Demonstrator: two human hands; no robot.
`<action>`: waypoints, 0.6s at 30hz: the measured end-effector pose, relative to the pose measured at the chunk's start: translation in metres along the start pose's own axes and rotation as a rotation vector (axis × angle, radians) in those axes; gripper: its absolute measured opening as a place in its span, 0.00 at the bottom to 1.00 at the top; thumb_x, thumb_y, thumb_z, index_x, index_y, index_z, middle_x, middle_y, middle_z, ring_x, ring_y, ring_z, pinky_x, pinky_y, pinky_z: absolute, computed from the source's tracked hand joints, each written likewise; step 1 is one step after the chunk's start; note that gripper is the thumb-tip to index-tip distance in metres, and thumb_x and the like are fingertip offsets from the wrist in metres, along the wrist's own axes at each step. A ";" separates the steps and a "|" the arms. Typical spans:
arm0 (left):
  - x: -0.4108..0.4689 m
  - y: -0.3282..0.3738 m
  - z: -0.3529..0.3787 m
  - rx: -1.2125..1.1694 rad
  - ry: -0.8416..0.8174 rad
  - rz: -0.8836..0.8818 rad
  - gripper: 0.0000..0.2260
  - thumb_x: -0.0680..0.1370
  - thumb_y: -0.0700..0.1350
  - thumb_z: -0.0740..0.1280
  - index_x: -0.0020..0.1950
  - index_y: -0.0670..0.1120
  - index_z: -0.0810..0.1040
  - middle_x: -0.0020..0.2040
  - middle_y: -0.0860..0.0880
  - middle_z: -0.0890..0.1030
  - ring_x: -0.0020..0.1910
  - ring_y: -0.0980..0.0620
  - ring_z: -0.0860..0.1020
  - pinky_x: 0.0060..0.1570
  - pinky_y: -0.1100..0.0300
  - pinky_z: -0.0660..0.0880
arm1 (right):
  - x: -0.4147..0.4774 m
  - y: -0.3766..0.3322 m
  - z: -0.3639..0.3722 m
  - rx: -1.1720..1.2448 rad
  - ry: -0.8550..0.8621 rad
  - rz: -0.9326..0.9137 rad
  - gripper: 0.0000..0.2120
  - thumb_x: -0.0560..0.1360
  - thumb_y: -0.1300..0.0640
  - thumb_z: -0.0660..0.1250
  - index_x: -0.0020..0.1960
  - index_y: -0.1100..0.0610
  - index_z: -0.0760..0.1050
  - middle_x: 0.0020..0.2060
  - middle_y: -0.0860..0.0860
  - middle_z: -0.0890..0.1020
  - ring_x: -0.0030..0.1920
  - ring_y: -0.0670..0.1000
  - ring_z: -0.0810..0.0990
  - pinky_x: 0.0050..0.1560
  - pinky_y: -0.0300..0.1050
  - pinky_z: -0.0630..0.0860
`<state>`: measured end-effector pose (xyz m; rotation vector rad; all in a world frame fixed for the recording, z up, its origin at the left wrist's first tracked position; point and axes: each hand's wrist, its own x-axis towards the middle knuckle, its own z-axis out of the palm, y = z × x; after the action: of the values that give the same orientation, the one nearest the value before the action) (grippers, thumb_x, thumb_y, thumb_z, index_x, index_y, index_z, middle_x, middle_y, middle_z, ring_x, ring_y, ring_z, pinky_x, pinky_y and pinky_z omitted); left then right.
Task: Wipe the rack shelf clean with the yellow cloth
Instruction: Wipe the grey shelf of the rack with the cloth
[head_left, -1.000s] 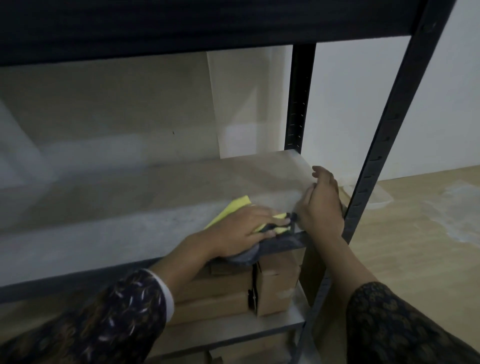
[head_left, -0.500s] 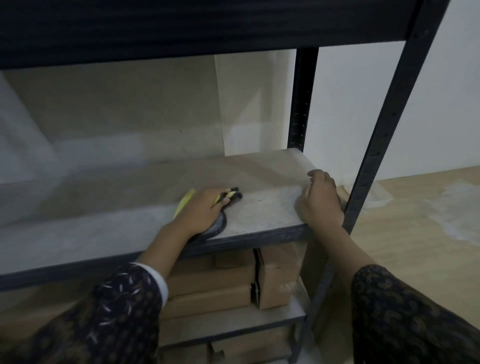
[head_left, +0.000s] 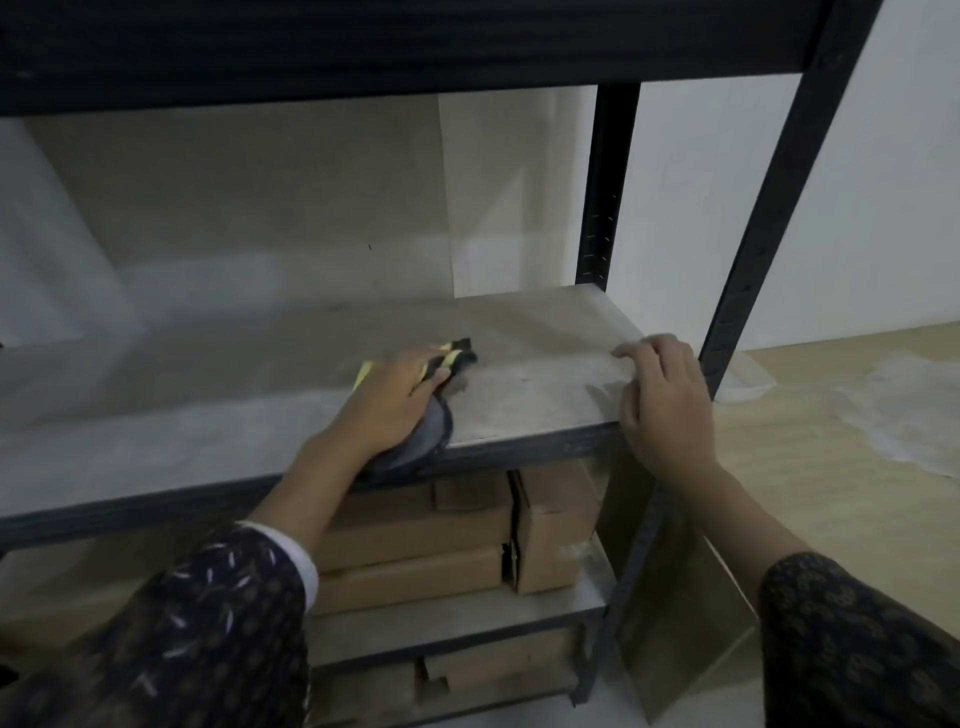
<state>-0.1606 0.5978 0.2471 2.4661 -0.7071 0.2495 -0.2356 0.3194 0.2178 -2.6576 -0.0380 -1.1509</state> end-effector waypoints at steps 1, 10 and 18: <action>0.003 -0.006 0.003 0.092 -0.029 -0.052 0.15 0.81 0.49 0.58 0.63 0.45 0.76 0.60 0.41 0.79 0.60 0.42 0.76 0.57 0.56 0.69 | -0.007 0.000 -0.003 -0.061 0.065 -0.017 0.15 0.69 0.69 0.66 0.55 0.61 0.75 0.50 0.58 0.76 0.52 0.57 0.73 0.56 0.52 0.72; 0.013 0.097 0.080 0.054 -0.126 0.314 0.14 0.80 0.46 0.57 0.60 0.44 0.78 0.60 0.45 0.80 0.58 0.46 0.76 0.57 0.54 0.70 | -0.006 0.022 -0.013 0.499 0.263 0.603 0.31 0.76 0.46 0.67 0.71 0.58 0.59 0.62 0.56 0.70 0.60 0.53 0.72 0.59 0.46 0.72; 0.063 0.079 0.048 -0.196 -0.068 0.082 0.14 0.82 0.44 0.56 0.65 0.44 0.74 0.59 0.46 0.77 0.57 0.50 0.74 0.53 0.62 0.67 | 0.000 0.046 -0.005 0.546 0.073 0.466 0.17 0.81 0.49 0.58 0.65 0.58 0.61 0.48 0.49 0.73 0.47 0.50 0.74 0.40 0.34 0.68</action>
<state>-0.1492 0.4877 0.2638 2.2711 -0.8217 0.1214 -0.2339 0.2739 0.2114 -2.0003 0.2337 -0.9162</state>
